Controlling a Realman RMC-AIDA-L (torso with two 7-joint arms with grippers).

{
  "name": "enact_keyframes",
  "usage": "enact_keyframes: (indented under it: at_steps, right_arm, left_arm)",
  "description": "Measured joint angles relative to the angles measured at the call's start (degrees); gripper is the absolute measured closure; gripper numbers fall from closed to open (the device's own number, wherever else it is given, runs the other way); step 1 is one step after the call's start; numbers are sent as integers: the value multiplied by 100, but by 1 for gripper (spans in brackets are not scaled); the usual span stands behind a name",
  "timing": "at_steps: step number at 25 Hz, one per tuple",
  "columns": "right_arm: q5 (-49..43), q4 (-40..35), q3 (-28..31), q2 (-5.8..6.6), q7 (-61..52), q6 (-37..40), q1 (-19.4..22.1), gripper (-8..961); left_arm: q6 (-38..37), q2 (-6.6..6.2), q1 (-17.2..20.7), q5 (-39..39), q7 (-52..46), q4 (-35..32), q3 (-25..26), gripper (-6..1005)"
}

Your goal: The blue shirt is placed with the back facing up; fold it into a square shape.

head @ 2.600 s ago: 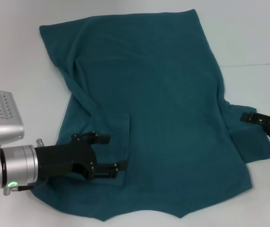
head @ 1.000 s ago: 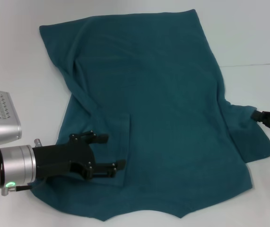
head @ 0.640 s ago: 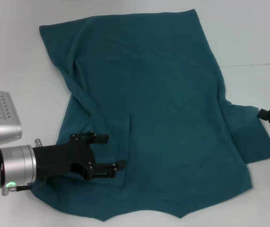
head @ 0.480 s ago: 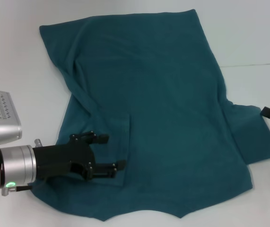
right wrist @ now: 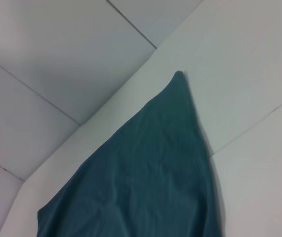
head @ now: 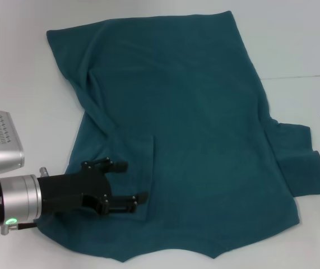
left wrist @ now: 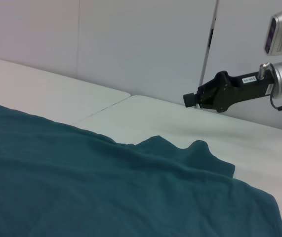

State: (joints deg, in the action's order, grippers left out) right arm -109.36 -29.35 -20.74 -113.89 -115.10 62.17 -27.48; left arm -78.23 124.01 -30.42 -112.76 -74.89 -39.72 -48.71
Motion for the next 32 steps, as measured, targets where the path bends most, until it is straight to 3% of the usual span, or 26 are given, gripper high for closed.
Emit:
enact_keyframes:
  at_steps: [8, 13, 18, 24, 32]
  right_arm:
    - [-40, 19, -47, 101, -212, 28, 24, 953]
    - [-6, 54, -8, 7, -215, 94, 213, 953]
    - [88, 13, 3, -44, -421, 555, 418, 783]
    - [92, -78, -23, 194, -1194, 957, 524, 571]
    - [-624, -421, -203, 497, -2154, 1165, 341, 389]
  left_arm:
    - [0, 7, 7, 0, -7, 3, -14, 94]
    - [0, 9, 11, 0, -39, 5, -13, 92]
    - [16, 5, -3, 0, -49, 26, -25, 92]
    - [64, 2, -5, -12, -45, 59, -25, 92]
    - [65, 17, 16, -55, -52, 78, -24, 93]
